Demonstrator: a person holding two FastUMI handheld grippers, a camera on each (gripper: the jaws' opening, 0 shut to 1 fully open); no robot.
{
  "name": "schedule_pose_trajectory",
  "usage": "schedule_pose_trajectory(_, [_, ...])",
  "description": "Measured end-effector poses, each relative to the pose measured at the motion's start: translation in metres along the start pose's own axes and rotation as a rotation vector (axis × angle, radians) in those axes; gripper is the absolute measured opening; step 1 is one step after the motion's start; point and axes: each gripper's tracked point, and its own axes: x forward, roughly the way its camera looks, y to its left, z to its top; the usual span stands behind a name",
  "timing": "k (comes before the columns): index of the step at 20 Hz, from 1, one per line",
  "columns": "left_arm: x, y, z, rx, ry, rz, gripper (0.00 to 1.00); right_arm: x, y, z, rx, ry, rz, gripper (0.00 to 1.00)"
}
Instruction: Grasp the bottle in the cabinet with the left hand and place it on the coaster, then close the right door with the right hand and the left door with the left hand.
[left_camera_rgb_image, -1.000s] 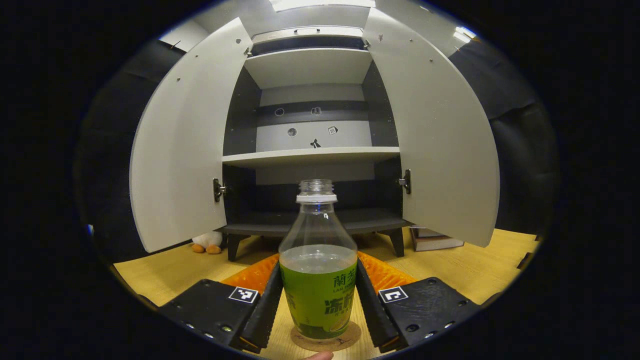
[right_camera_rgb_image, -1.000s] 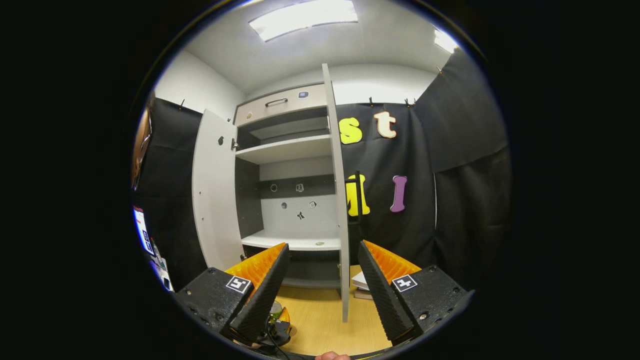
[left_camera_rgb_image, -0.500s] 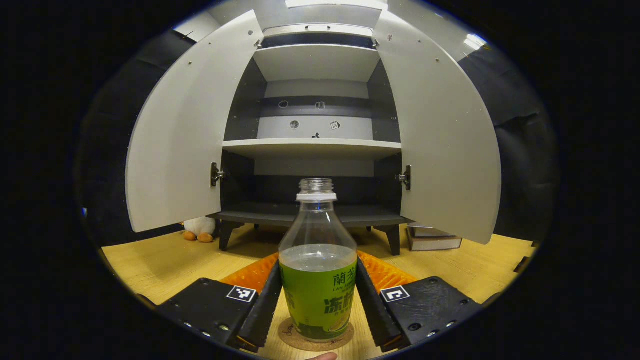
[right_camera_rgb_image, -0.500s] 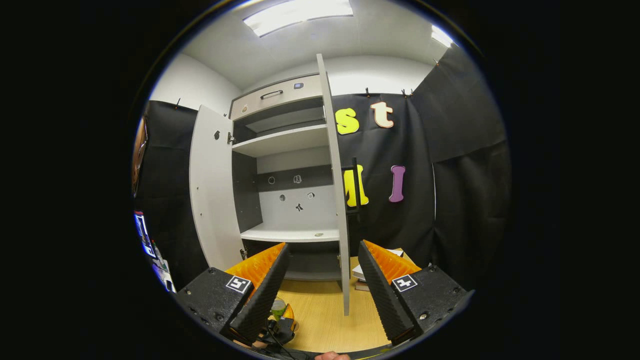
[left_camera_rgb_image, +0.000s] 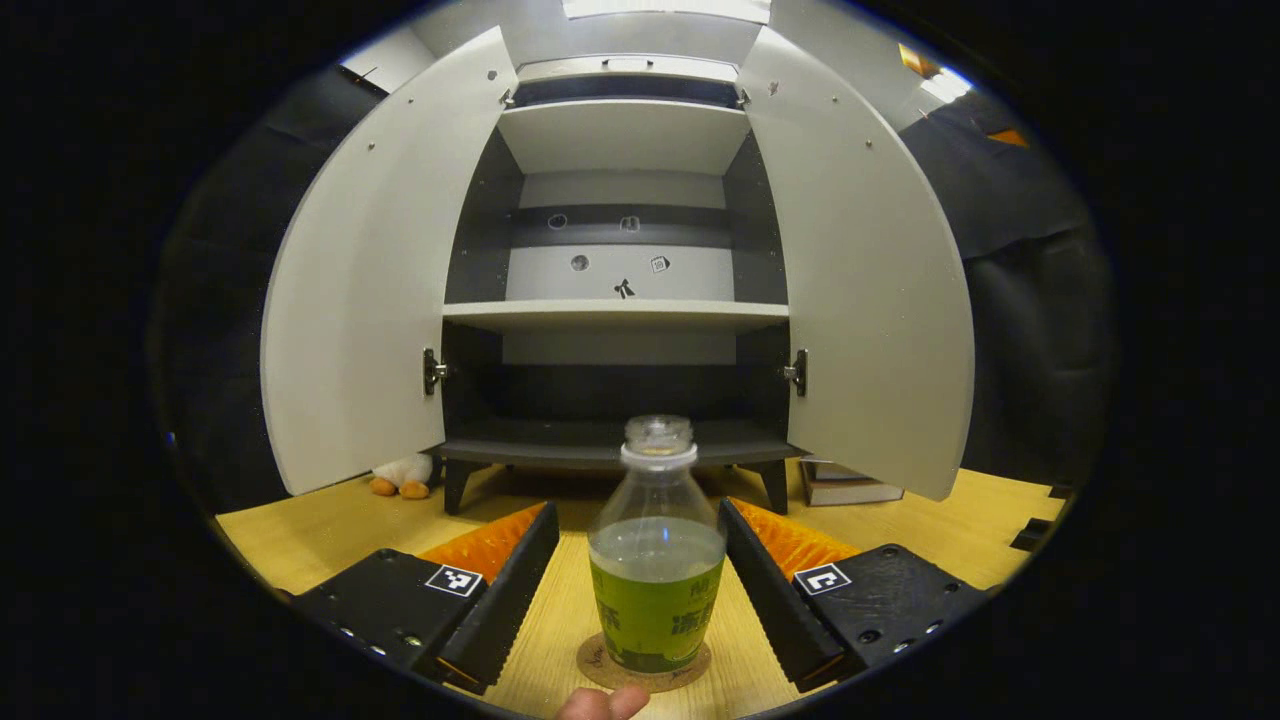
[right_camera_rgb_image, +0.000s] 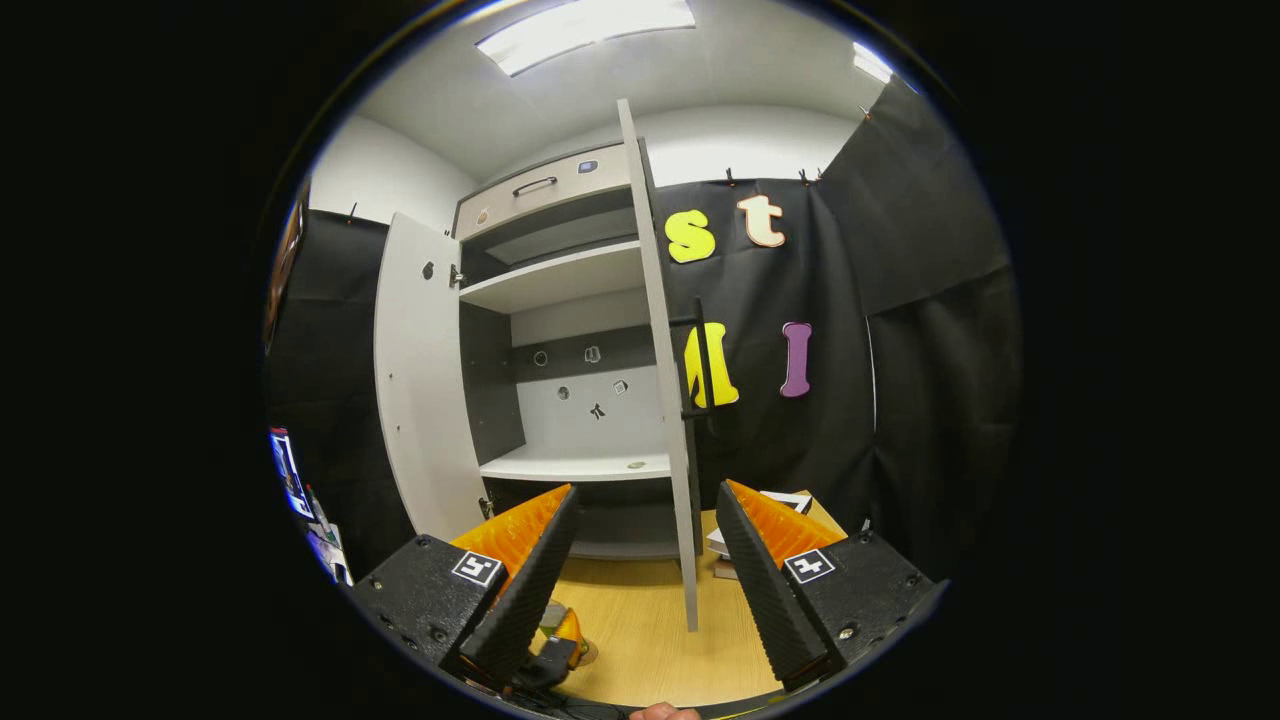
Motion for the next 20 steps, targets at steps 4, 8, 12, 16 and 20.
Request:
schedule_pose_trajectory(4, [-0.015,-0.015,0.062,-0.073,-0.019,-0.088,0.97,0.002,-0.017,-0.015,0.016,0.005,-0.010,0.84])
schedule_pose_trajectory(8, [-0.031,-0.022,0.129,-0.105,-0.059,-0.088,0.97,0.003,-0.036,-0.023,0.030,-0.027,-0.016,0.84])
schedule_pose_trajectory(12, [-0.045,-0.028,0.153,-0.075,-0.025,-0.090,0.95,0.001,-0.054,-0.052,0.036,-0.021,-0.046,0.84])
schedule_pose_trajectory(16, [-0.065,-0.025,0.155,-0.069,0.024,-0.074,0.95,0.000,-0.061,-0.050,0.086,-0.013,-0.036,0.84])
schedule_pose_trajectory(20, [-0.074,-0.019,0.166,0.002,-0.027,-0.047,0.95,0.024,-0.088,0.015,0.081,-0.096,-0.048,0.84])
